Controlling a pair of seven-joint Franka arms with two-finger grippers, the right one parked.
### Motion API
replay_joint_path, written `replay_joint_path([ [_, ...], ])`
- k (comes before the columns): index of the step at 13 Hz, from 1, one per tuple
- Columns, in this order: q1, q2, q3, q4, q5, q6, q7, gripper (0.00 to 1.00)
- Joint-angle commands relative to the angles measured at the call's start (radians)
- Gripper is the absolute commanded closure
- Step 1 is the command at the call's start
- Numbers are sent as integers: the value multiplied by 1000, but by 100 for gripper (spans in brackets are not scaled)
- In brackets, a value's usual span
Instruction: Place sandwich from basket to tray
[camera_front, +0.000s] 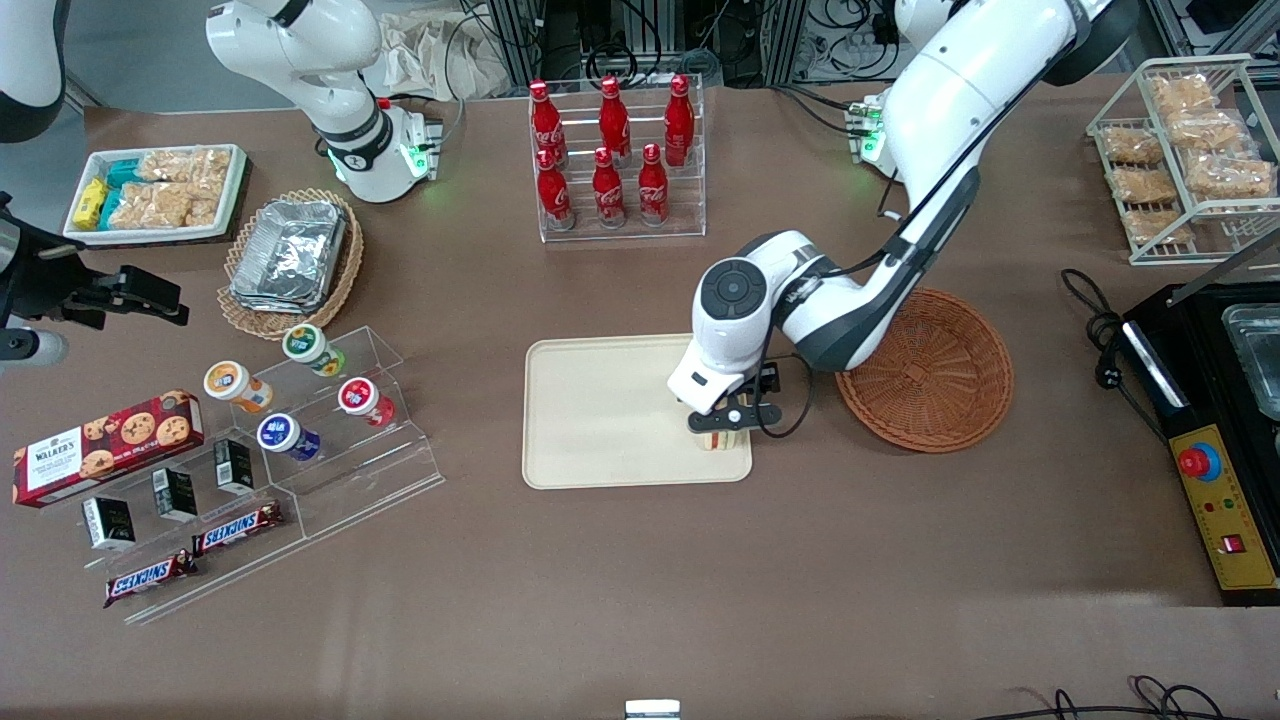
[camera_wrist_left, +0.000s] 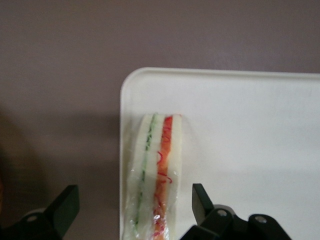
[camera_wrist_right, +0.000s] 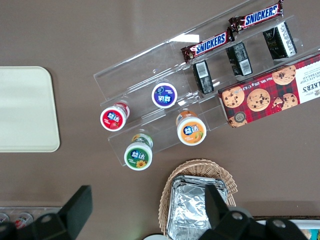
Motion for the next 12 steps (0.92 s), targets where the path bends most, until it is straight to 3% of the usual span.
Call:
replay_joint_path([
  [1,56,-150,0,30,-105,-211,70,0],
  [3,157,-310,1,26,-286,-342,232,0],
  [4,164,-395,26,20,-341,-392,280,0],
  [6,120,-547,163,-12,-406,-478,301,0],
  [7,92,-633,246,-79,-412,-480,361,0],
  [9,49,-780,413,-201,-429,-485,650,0],
  [12,55,-810,556,-157,-425,-571,993,0],
])
